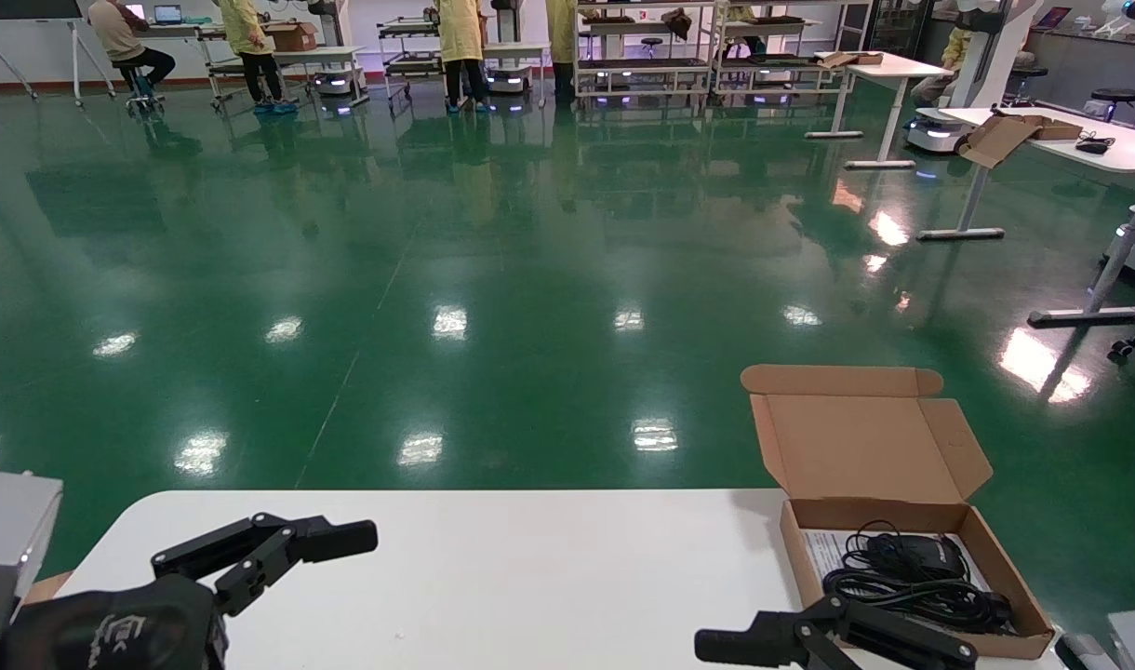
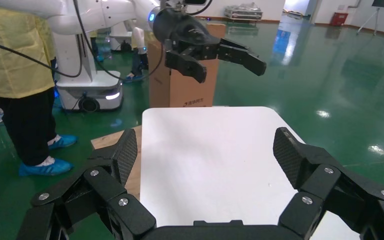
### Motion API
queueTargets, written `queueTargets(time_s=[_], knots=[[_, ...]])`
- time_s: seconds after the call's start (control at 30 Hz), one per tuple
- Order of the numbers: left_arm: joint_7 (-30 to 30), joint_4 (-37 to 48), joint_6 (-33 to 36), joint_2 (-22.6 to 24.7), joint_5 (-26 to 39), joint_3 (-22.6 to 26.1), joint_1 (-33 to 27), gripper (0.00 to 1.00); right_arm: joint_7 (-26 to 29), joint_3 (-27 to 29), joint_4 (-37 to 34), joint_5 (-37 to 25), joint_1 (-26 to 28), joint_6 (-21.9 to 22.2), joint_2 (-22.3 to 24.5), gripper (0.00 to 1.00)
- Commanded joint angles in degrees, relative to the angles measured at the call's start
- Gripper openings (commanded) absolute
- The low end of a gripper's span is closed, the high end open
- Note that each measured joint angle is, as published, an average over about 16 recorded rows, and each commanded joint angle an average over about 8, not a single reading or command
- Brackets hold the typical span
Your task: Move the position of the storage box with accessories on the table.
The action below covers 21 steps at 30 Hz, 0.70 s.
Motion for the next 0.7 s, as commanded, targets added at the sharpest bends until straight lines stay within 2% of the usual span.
queueTargets(time_s=[0.03,0.7], knots=[[0.0,0.0,0.0,0.0,0.0,0.0,0.0,1.0,0.0,0.04,0.0,-0.04,-0.03,0.0,0.02,1.0],[0.0,0.0,0.0,0.0,0.0,0.0,0.0,1.0,0.1,-0.85,-1.4,0.14,0.7,1.01,-0.38,1.0]])
